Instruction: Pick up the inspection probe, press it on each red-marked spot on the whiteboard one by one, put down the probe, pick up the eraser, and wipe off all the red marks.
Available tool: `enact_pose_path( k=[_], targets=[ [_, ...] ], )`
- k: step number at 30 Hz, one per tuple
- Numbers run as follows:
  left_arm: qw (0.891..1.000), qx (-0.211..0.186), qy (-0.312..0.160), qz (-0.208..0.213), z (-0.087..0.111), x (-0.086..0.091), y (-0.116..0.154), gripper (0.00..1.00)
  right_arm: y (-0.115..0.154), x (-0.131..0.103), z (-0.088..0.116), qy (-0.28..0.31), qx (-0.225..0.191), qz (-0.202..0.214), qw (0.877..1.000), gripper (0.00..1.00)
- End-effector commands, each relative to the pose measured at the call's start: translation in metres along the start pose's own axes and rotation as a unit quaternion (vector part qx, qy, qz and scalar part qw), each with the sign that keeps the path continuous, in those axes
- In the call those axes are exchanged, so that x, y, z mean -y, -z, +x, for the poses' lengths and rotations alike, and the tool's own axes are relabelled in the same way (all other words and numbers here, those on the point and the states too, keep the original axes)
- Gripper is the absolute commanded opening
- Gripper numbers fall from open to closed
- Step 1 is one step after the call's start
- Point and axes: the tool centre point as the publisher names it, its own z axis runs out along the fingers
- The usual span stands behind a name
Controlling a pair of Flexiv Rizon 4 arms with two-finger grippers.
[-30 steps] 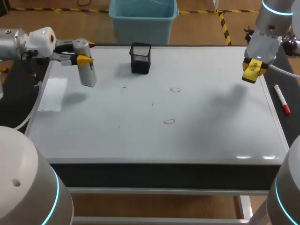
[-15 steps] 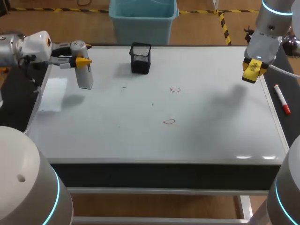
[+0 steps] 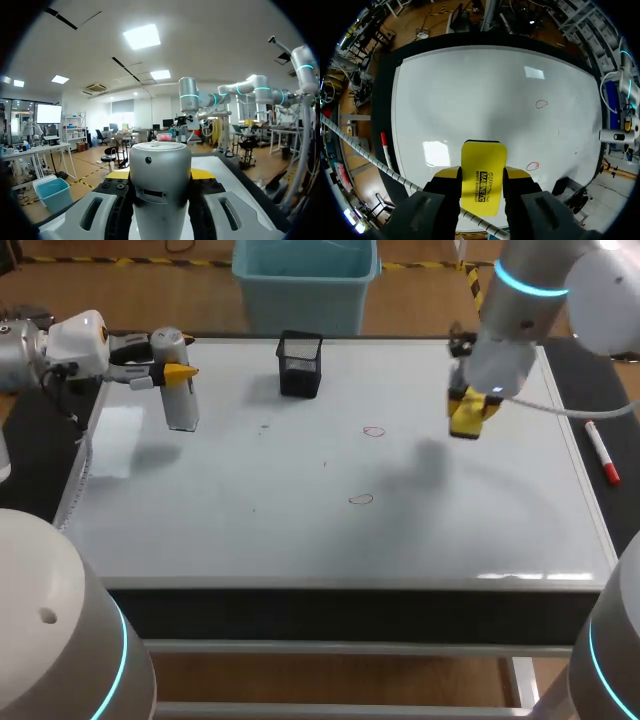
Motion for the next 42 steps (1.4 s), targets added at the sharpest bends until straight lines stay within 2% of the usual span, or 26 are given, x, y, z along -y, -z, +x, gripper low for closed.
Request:
enact_pose_path(
  k=[1, 5, 9, 13, 18, 25, 42],
  targets=[
    [1.000, 0.004, -0.001, -0.001, 0.003, 0.002, -0.001, 0.00, -0.009, -0.021, -0.045, 0.025, -0.015, 0.018, 0.999, 0.00],
    [1.000, 0.004, -0.001, -0.001, 0.003, 0.002, -0.001, 0.00, -0.017, -0.036, -0.082, 0.064, -0.017, 0.014, 0.998, 0.00],
    [1.000, 0.004, -0.001, -0.001, 0.003, 0.002, -0.001, 0.00, -0.030, -0.037, -0.109, 0.100, -0.021, -0.009, 0.995, 0.00],
    [1.000, 0.004, -0.001, -0.001, 0.003, 0.002, -0.001, 0.00, -0.038, -0.030, -0.131, 0.120, -0.021, -0.018, 0.992, 0.00],
    [1.000, 0.004, -0.001, -0.001, 0.003, 0.002, -0.001, 0.00, -0.046, -0.015, -0.147, 0.132, -0.023, -0.024, 0.991, 0.00],
    [1.000, 0.004, -0.001, -0.001, 0.003, 0.002, -0.001, 0.00, -0.054, 0.007, -0.152, 0.135, -0.029, -0.025, 0.990, 0.00],
    [1.000, 0.004, -0.001, -0.001, 0.003, 0.002, -0.001, 0.00, -0.078, 0.039, -0.131, 0.114, -0.020, -0.041, 0.992, 0.00]
  ],
)
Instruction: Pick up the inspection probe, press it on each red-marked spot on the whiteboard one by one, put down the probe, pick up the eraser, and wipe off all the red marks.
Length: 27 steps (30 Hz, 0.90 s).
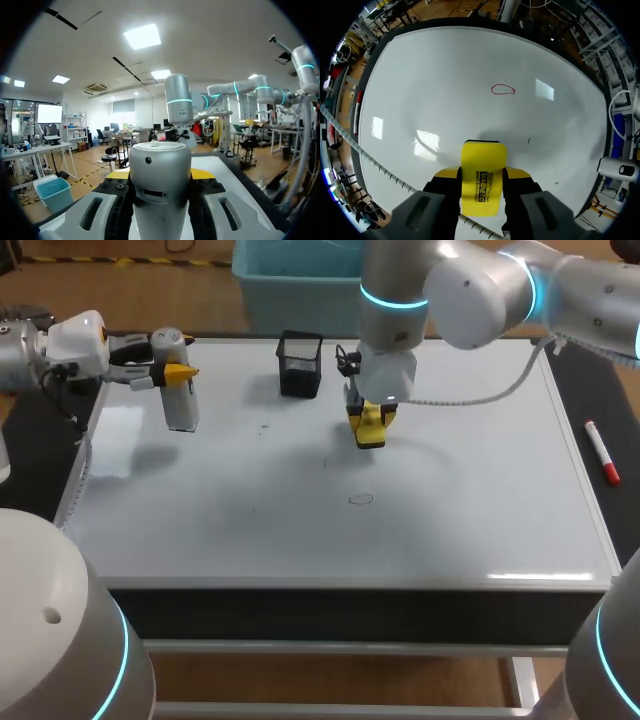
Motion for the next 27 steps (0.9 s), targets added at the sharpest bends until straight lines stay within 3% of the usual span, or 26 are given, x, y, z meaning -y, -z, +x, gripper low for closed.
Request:
enact_pose_path(
  k=[1, 4, 27],
  targets=[
    [1.000, 0.001, -0.001, 0.001, 0.001, 0.001, 0.000, 0.00, -0.009, 0.008, 0.005, 0.000, -0.003, -0.002, 1.000, 0.00],
    [1.000, 0.001, -0.001, 0.001, 0.001, 0.001, 0.000, 0.00, -0.011, 0.011, 0.007, 0.001, -0.017, 0.003, 1.000, 0.00],
    [1.000, 0.001, -0.001, 0.001, 0.001, 0.001, 0.000, 0.00, -0.025, 0.014, 0.007, -0.003, -0.012, 0.000, 1.000, 0.00]
  ],
)
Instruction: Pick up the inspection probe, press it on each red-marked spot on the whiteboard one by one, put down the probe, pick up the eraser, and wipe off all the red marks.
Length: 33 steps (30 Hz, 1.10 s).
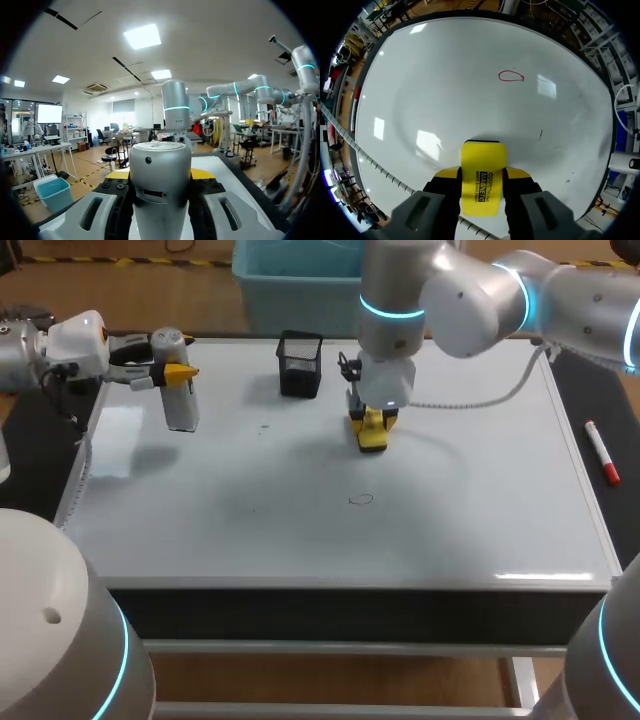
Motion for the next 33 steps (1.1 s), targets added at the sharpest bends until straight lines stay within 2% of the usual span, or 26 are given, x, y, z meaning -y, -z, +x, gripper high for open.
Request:
enact_pose_path(
  k=[1, 9, 26, 33],
  targets=[
    [1.000, 0.001, -0.001, 0.000, 0.001, 0.001, 0.000, 0.00, -0.004, 0.003, 0.001, -0.001, -0.002, -0.002, 1.000, 0.00],
    [1.000, 0.001, -0.001, 0.000, 0.001, 0.001, 0.000, 0.00, -0.006, 0.002, 0.011, -0.019, -0.003, -0.004, 1.000, 0.00],
    [1.000, 0.001, -0.001, 0.000, 0.001, 0.001, 0.000, 0.00, 0.002, -0.011, 0.089, -0.101, -0.013, 0.003, 0.995, 0.00],
    [1.000, 0.001, -0.001, 0.000, 0.001, 0.001, 0.000, 0.00, 0.013, -0.015, 0.110, -0.120, -0.015, 0.013, 0.993, 0.00]
  ],
)
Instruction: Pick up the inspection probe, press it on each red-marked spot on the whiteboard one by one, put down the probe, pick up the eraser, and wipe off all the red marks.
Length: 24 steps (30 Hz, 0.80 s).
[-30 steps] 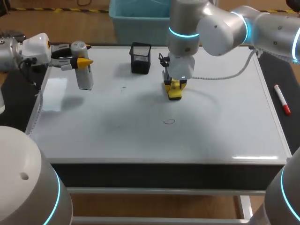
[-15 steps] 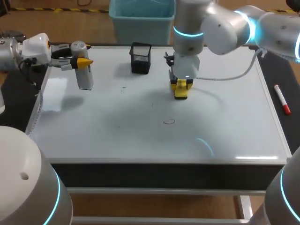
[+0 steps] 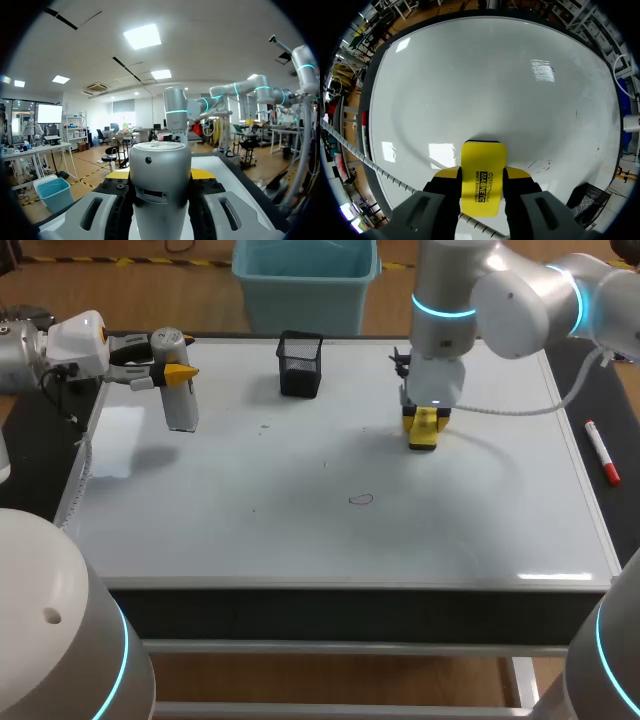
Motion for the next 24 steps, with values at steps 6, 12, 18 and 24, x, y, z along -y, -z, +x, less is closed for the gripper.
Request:
enact_pose_path(
  k=[6, 12, 18, 24],
  targets=[
    [1.000, 0.001, -0.001, 0.000, 0.001, 0.001, 0.000, 0.00, 0.031, -0.001, 0.030, -0.009, 0.004, 0.018, 1.000, 0.00],
    [1.000, 0.001, -0.001, 0.000, 0.001, 0.001, 0.000, 0.00, 0.061, 0.007, 0.057, -0.015, 0.007, 0.013, 1.000, 0.00],
    [1.000, 0.001, -0.001, 0.000, 0.001, 0.001, 0.000, 0.00, 0.075, 0.013, 0.080, -0.036, 0.011, 0.025, 0.999, 0.00],
    [1.000, 0.001, -0.001, 0.000, 0.001, 0.001, 0.000, 0.00, 0.079, 0.010, 0.062, -0.022, 0.014, 0.034, 0.999, 0.00]
  ],
)
